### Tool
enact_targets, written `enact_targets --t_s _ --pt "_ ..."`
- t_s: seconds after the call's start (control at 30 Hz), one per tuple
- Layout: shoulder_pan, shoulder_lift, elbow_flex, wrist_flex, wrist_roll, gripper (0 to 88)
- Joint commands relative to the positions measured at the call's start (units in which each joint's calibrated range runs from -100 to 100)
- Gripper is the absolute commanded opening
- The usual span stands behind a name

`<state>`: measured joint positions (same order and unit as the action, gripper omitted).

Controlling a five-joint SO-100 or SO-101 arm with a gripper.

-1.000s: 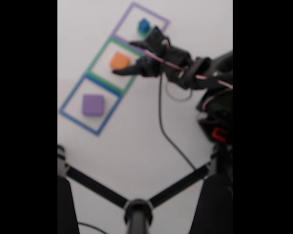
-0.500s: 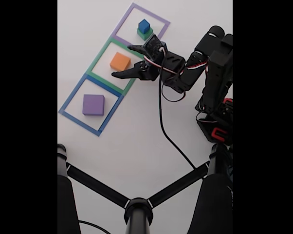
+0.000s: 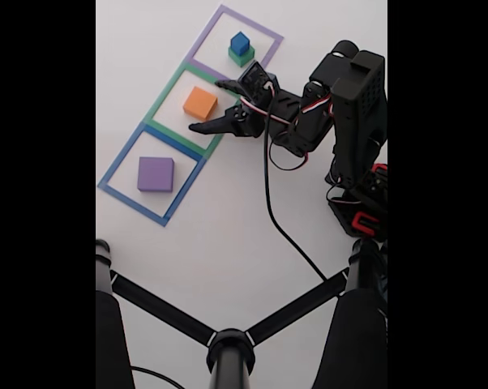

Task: Tower of hanoi

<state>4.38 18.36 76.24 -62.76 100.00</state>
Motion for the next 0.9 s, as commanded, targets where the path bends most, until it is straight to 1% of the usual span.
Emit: enact_targets --t_s 0.0,0.17,0.3,0.63,0.87 --pt "-1.9 -0.1 -1.2 -1.3 0.0 35.9" --pt "-2.9 0.5 -1.9 -1.4 0.0 34.9" --pt "-3.1 0.5 -2.0 -1.6 0.0 32.1" --pt "-3.3 0.9 -2.4 -1.1 0.0 16.7" --pt "-3.5 0.5 -2.4 0.1 0.0 9.7"
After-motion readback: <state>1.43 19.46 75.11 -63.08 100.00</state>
